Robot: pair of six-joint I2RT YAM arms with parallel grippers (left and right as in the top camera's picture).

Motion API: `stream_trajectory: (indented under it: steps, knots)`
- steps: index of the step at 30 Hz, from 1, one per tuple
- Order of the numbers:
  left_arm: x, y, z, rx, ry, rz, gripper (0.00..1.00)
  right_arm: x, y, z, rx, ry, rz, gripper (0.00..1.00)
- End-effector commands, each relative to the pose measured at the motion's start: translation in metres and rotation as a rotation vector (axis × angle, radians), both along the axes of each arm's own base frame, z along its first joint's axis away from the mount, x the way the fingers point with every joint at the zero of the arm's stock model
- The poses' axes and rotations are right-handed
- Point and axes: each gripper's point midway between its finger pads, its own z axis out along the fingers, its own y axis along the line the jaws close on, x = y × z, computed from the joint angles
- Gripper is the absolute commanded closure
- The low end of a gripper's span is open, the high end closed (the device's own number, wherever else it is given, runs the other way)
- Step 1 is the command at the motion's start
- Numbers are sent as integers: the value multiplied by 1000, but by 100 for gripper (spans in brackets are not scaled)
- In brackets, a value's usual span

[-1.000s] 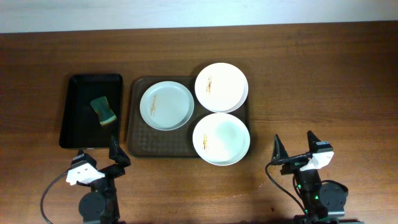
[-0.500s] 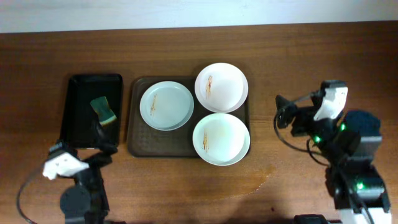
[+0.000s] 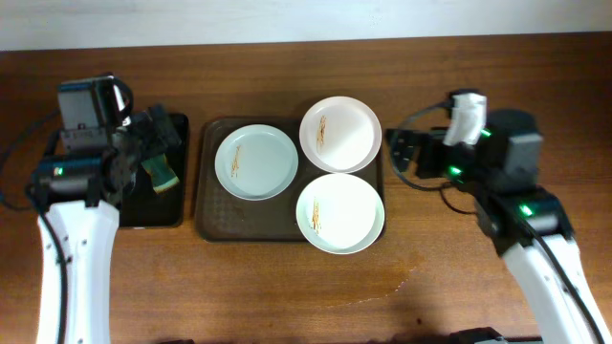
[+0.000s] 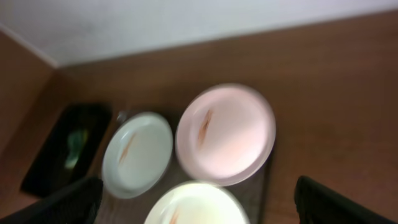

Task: Clean dirty plates on tray and stack at the side
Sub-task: 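Move left gripper to the sponge and right gripper to the pale blue plate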

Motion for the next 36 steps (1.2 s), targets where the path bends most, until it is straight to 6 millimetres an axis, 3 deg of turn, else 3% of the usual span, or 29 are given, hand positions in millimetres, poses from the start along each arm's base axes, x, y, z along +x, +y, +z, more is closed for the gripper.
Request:
stream_trajectory:
  steps: [1,4,6,10,11,12,14,20,27,31,36]
  knots:
    - [-2,-21,-18,-94,83,-85,1,17,56,3,-27,81,81,2]
    - [0,-21,-20,-95,84,-85,1,35,106,-14,-92,205,159,2]
    - [-2,-21,-21,-95,92,-85,1,48,136,-45,-121,344,175,2]
    - [-6,-16,-27,-125,117,-10,1,57,177,-96,-135,432,228,2]
    - [-7,-8,-34,-125,140,65,1,57,190,-108,-144,433,248,16]
    - [-8,0,-41,-113,164,127,1,55,202,-120,-158,438,267,39]
    - [-5,8,-56,-115,206,157,1,55,212,-145,-180,472,201,46]
    - [2,29,-89,-144,281,245,1,59,213,-196,-236,536,126,57]
    - [9,34,-88,-127,255,254,1,66,192,-218,-344,530,41,65]
    - [14,34,-87,-126,234,253,1,65,191,-242,-364,560,42,67]
    - [15,35,-87,-126,232,253,1,64,198,-258,-348,578,63,82]
